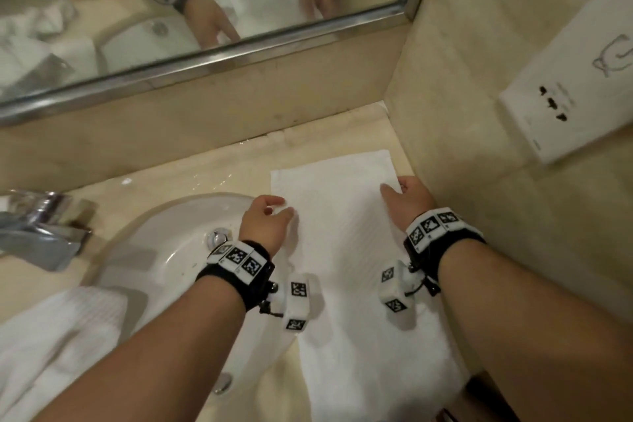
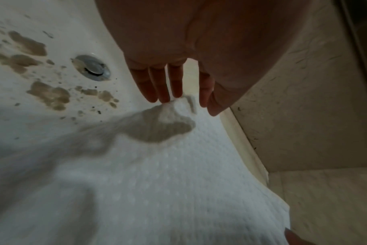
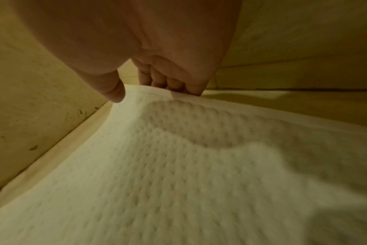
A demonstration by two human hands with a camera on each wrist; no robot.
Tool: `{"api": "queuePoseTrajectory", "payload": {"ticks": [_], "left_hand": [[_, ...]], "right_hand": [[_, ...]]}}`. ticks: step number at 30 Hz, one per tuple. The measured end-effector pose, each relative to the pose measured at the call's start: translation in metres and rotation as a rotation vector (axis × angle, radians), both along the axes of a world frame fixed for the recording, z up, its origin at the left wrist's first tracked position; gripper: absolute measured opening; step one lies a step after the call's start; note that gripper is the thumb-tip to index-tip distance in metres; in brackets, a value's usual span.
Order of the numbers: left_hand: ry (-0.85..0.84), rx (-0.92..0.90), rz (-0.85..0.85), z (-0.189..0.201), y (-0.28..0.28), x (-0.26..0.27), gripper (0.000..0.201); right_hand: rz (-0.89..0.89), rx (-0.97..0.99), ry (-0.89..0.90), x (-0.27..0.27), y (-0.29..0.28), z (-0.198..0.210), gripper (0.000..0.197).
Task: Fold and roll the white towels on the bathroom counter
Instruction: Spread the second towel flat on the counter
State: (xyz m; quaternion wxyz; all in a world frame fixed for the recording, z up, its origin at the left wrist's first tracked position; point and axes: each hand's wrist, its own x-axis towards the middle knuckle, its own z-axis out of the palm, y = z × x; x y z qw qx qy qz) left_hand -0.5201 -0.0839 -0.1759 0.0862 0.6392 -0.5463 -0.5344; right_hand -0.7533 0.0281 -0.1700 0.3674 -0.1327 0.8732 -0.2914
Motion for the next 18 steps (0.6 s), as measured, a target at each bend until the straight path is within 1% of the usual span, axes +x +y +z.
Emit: {"api": "queuePoseTrajectory", "payload": {"ticks": [1, 2, 5, 7, 9, 11, 13, 15, 17, 18], "left_hand": [[0.002, -0.029, 0.005, -0.001, -0.004, -0.003, 0.016], [0.006, -0.047, 0.01, -0.001, -0.007, -0.006, 0.017], [0.009, -0.062, 0.0, 0.0, -0.024, -0.015, 0.033], [-0.02, -0.065, -0.057, 0.001, -0.039, -0.02, 0.046], [-0.073, -0.087, -0.154, 0.001, -0.051, -0.026, 0.053], [-0.126, -0.105, -0.237, 0.0, -0.059, -0.033, 0.048], [-0.167, -0.111, -0.279, 0.0, -0.062, -0.037, 0.037], [-0.189, -0.132, -0.268, -0.003, -0.064, -0.037, 0.025], [-0.177, -0.133, -0.232, -0.009, -0.066, -0.033, 0.012], [-0.166, -0.12, -0.213, -0.011, -0.067, -0.03, 0.009]], "right_hand": [[0.004, 0.01, 0.007, -0.002, -0.004, -0.002, 0.042], [0.009, 0.02, 0.016, -0.003, -0.007, -0.004, 0.044], [0.046, 0.064, 0.043, -0.009, -0.017, -0.012, 0.045], [0.069, 0.086, 0.066, -0.012, -0.022, -0.016, 0.04], [0.099, 0.101, 0.095, -0.013, -0.023, -0.017, 0.037], [0.12, 0.101, 0.127, -0.013, -0.023, -0.017, 0.035], [0.132, 0.092, 0.139, -0.012, -0.024, -0.016, 0.033], [0.137, 0.079, 0.13, -0.01, -0.025, -0.017, 0.034], [0.139, 0.075, 0.136, -0.01, -0.026, -0.018, 0.038], [0.136, 0.083, 0.141, -0.01, -0.026, -0.018, 0.039]]}}
